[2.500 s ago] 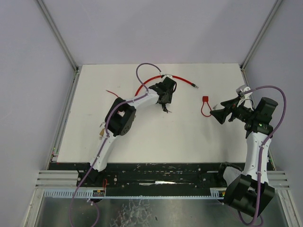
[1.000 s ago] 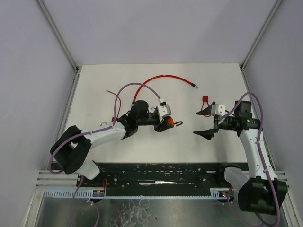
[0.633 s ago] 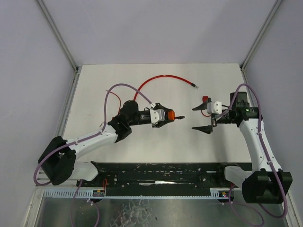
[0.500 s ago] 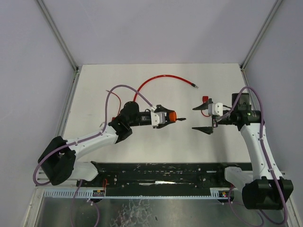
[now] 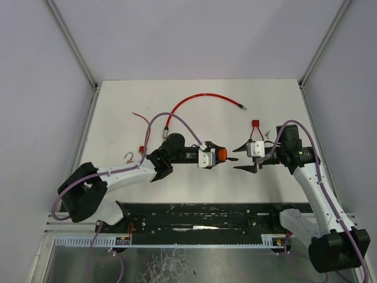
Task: Lock with the key
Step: Lock the lock.
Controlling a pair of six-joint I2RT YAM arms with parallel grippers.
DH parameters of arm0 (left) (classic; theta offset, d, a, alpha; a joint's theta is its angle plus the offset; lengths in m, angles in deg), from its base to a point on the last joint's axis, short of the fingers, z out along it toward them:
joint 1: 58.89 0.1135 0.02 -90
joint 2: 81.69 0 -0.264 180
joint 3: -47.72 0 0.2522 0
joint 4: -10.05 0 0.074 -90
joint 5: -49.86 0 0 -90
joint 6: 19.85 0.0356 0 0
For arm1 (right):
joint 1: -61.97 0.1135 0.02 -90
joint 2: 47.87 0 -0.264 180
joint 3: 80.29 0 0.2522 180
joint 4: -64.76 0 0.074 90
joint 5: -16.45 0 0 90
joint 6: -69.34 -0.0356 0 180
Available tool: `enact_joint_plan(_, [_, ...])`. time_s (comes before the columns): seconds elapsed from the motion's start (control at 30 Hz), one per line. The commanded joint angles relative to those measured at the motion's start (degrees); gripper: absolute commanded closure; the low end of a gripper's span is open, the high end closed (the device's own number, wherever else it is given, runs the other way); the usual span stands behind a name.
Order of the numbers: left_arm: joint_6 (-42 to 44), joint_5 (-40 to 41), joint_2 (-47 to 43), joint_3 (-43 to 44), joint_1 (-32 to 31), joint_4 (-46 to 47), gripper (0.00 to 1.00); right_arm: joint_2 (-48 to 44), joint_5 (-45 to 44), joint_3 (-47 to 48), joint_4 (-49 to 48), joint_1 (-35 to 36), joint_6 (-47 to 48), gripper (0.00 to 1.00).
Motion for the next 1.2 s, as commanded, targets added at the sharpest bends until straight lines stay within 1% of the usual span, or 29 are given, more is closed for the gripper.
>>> enact_joint_plan(0.0, [0.6, 0.6, 0.3, 0.0, -0.1, 9.6, 1.0, 0.5, -2.7, -0.8, -1.7, 2.1, 1.1, 0.39])
enact_joint_plan(0.17, [0.1, 0.3, 0.7, -0.1, 0.0, 9.5, 1.0, 0.4, -2.8, -0.8, -2.0, 2.9, 1.4, 0.5])
enact_joint_plan(0.27, [0.1, 0.1, 1.6, 0.5, -0.1, 8.8, 1.0, -0.2, -2.0, -0.9, -2.4, 3.1, 0.7, 0.55])
enact_joint_plan(0.37, [0.1, 0.2, 2.1, 1.0, 0.0, 7.6, 1.0, -0.9, -3.2, -1.2, -3.5, 3.1, 0.0, 0.61])
enact_joint_plan(0.43, [0.1, 0.0, 2.2, 1.3, 0.0, 7.1, 1.0, -1.2, -3.3, -1.4, -4.0, 3.2, -0.4, 0.67])
enact_joint_plan(0.53, [0.1, -0.4, 2.5, 1.6, 0.0, 6.7, 1.0, -1.3, -2.9, -1.4, -4.6, 3.4, -1.7, 0.83])
enact_joint_plan(0.57, [0.0, -0.6, 2.5, 1.6, -0.1, 6.7, 1.0, -1.2, -3.2, -1.4, -4.8, 3.5, -2.0, 0.86])
enact_joint_plan(0.63, [-1.2, -0.7, 2.1, 1.4, 0.0, 7.0, 1.0, -0.9, -3.7, -1.7, -4.8, 3.7, -1.6, 0.86])
enact_joint_plan(0.67, [-1.7, -0.7, 1.9, 1.2, 0.1, 7.1, 1.0, -0.7, -3.7, -1.9, -4.5, 3.8, -1.3, 0.79])
enact_joint_plan(0.7, [-1.9, -0.8, 1.6, 1.1, 0.1, 7.1, 1.0, -0.6, -3.6, -2.1, -4.1, 4.0, -0.5, 0.67])
enact_joint_plan(0.73, [-1.9, -0.8, 1.4, 1.0, 0.2, 7.1, 1.0, -0.6, -3.5, -2.4, -4.1, 4.0, -0.3, 0.59])
enact_joint_plan(0.77, [-2.2, -1.0, 1.3, 0.9, 0.3, 7.1, 1.0, -0.6, -3.5, -2.5, -4.4, 4.1, -0.5, 0.56])
enact_joint_plan(0.83, [-2.9, -1.7, 1.1, 0.8, 0.8, 7.6, 1.0, -0.3, -4.0, -2.2, -4.4, 4.0, -0.8, 0.56])
enact_joint_plan(0.87, [-3.2, -2.1, 0.9, 0.7, 0.9, 8.0, 1.0, -0.1, -4.3, -2.1, -4.4, 4.0, -0.8, 0.56])
enact_joint_plan(0.9, [-3.4, -2.5, 0.9, 0.5, 1.1, 8.3, 1.0, 0.0, -4.5, -2.1, -4.3, 4.1, -0.8, 0.59])
enact_joint_plan(0.97, [-3.8, -2.8, 0.8, 0.4, 1.3, 8.7, 1.0, 0.2, -4.9, -2.0, -4.7, 4.2, -1.2, 0.67])
enact_joint_plan(1.07, [-4.4, -3.1, 0.9, 0.3, 1.5, 8.9, 1.0, 0.1, -6.1, -1.9, -4.9, 4.6, -1.4, 0.72])
enact_joint_plan(1.1, [-4.7, -3.3, 1.1, 0.3, 1.6, 9.1, 1.0, 0.0, -6.5, -2.0, -5.3, 4.7, -1.7, 0.73])
enact_joint_plan(1.13, [-4.9, -3.5, 1.1, 0.3, 1.6, 9.2, 1.0, 0.0, -6.6, -2.0, -5.2, 4.8, -1.9, 0.77])
enact_joint_plan(1.17, [-5.1, -3.6, 1.2, 0.4, 1.6, 9.3, 1.0, 0.0, -6.2, -1.7, -4.8, 4.9, -1.8, 0.86])
